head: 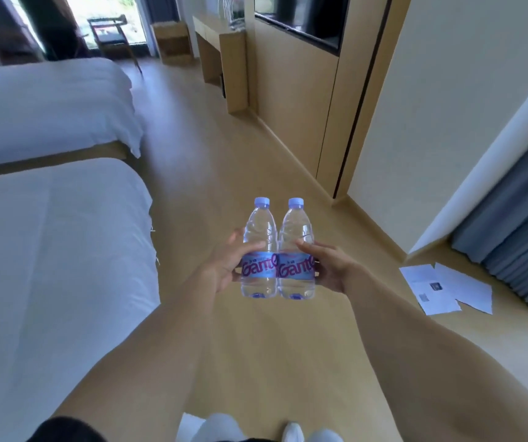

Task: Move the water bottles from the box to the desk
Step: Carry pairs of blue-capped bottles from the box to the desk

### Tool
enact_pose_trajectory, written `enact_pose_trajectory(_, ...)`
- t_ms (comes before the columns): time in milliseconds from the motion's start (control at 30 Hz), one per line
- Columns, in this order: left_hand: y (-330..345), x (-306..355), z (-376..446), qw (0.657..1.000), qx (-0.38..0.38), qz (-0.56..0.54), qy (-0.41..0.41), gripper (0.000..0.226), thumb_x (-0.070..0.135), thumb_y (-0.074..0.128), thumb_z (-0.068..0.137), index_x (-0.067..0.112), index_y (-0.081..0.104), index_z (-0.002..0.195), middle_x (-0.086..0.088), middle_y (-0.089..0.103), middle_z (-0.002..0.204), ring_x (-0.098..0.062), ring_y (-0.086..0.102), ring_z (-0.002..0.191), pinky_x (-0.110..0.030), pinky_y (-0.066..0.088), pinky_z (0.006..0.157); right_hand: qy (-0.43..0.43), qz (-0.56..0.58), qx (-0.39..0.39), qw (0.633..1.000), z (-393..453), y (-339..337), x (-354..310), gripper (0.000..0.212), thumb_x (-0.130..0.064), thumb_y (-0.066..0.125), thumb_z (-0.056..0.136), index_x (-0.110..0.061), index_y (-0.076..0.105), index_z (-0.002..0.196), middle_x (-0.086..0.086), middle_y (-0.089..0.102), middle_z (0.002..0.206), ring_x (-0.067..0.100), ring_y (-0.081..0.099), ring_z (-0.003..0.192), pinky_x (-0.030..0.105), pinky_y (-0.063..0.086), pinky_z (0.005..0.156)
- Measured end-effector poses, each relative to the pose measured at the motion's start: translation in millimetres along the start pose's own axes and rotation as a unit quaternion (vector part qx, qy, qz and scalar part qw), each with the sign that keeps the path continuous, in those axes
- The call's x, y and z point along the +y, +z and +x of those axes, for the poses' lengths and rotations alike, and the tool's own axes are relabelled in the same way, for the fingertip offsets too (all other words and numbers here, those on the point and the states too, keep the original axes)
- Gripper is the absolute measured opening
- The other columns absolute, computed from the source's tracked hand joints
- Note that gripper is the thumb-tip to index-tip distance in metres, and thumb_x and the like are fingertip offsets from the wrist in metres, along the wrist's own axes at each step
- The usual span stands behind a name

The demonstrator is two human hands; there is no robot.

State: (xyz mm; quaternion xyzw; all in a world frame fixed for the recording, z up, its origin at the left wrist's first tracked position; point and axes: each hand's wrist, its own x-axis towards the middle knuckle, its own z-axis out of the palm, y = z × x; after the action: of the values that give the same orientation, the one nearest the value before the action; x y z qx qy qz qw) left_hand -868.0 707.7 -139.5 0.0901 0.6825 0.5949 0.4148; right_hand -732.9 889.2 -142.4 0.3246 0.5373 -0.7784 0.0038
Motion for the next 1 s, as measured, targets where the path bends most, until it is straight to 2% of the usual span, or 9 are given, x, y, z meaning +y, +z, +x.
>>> enact_pose_trajectory(167,-17.5,6.7,20.5,0.998,0.053,-0.031,-0.007,0.044,0.042,0.086,0.054,0.043,0.070,0.095,0.004,0.076,0.082,-0.012,0.072,0.066,-0.036,0.058,0.063,0.018,-0.024,-0.057,0.998,48.0,9.4,-16.3,0.025,-0.028,0.072,0.089,-0.017,0.069,0.111,0.004,0.073,0.088,0.020,0.069,0.086,0.036,0.060,0.073)
enact_pose_trajectory(333,-48.5,15.7,50.0,0.995,0.088,-0.053,-0.003,0.033,0.033,0.085,0.073,0.037,0.070,0.102,0.001,0.077,0.086,-0.016,0.072,0.071,-0.038,0.059,0.065,0.027,-0.050,-0.090,0.994,99.3,29.4,-33.7,0.024,-0.030,0.072,0.089,-0.020,0.069,0.111,0.001,0.073,0.085,0.018,0.070,0.083,0.036,0.060,0.071)
enact_pose_trajectory(467,-74.6,29.5,89.4,0.992,0.101,-0.071,0.000,0.032,0.029,0.085,0.076,0.035,0.069,0.103,0.000,0.076,0.085,-0.016,0.072,0.069,-0.038,0.058,0.065,0.022,-0.074,-0.103,0.992,148.8,44.1,-54.9,0.024,-0.032,0.073,0.089,-0.019,0.069,0.109,0.000,0.075,0.083,0.017,0.072,0.080,0.036,0.060,0.069)
enact_pose_trajectory(533,-88.4,41.6,115.2,0.992,0.098,-0.074,0.003,0.032,0.028,0.084,0.077,0.035,0.069,0.104,0.000,0.075,0.083,-0.016,0.070,0.067,-0.038,0.059,0.065,0.021,-0.087,-0.105,0.991,177.7,52.2,-70.2,0.026,-0.032,0.072,0.089,-0.017,0.068,0.110,0.002,0.074,0.084,0.017,0.072,0.078,0.035,0.060,0.069)
enact_pose_trajectory(633,-111.7,65.7,160.0,0.992,0.100,-0.079,0.007,0.040,0.029,0.083,0.078,0.033,0.065,0.113,-0.001,0.073,0.084,-0.019,0.067,0.069,-0.040,0.060,0.074,0.013,-0.106,-0.109,0.988,226.4,66.3,-98.6,0.033,-0.033,0.071,0.089,-0.013,0.066,0.115,0.002,0.075,0.082,0.016,0.073,0.077,0.036,0.060,0.072)
enact_pose_trajectory(767,-148.1,110.3,212.3,0.992,0.092,-0.087,0.003,0.045,0.026,0.081,0.082,0.029,0.059,0.122,-0.006,0.069,0.097,-0.021,0.065,0.079,-0.045,0.060,0.081,0.013,-0.111,-0.105,0.988,288.9,95.6,-142.9,0.049,-0.036,0.076,0.076,-0.012,0.064,0.116,0.004,0.075,0.083,0.016,0.073,0.076,0.035,0.059,0.069)
enact_pose_trajectory(867,-179.6,139.5,248.9,0.992,0.093,-0.086,0.007,0.047,0.024,0.080,0.083,0.026,0.057,0.123,-0.008,0.069,0.101,-0.024,0.066,0.084,-0.051,0.059,0.086,0.009,-0.096,-0.109,0.989,334.0,116.2,-166.6,0.053,-0.038,0.077,0.072,-0.010,0.065,0.115,0.004,0.075,0.081,0.016,0.073,0.074,0.033,0.059,0.066)
enact_pose_trajectory(1000,-218.0,167.7,292.0,0.992,0.098,-0.082,0.007,0.046,0.022,0.079,0.082,0.026,0.057,0.123,-0.007,0.069,0.098,-0.024,0.066,0.082,-0.054,0.056,0.091,0.009,-0.090,-0.107,0.990,389.2,142.9,-190.7,0.056,-0.038,0.080,0.071,-0.008,0.066,0.116,0.011,0.074,0.093,0.025,0.072,0.085,0.040,0.059,0.076)
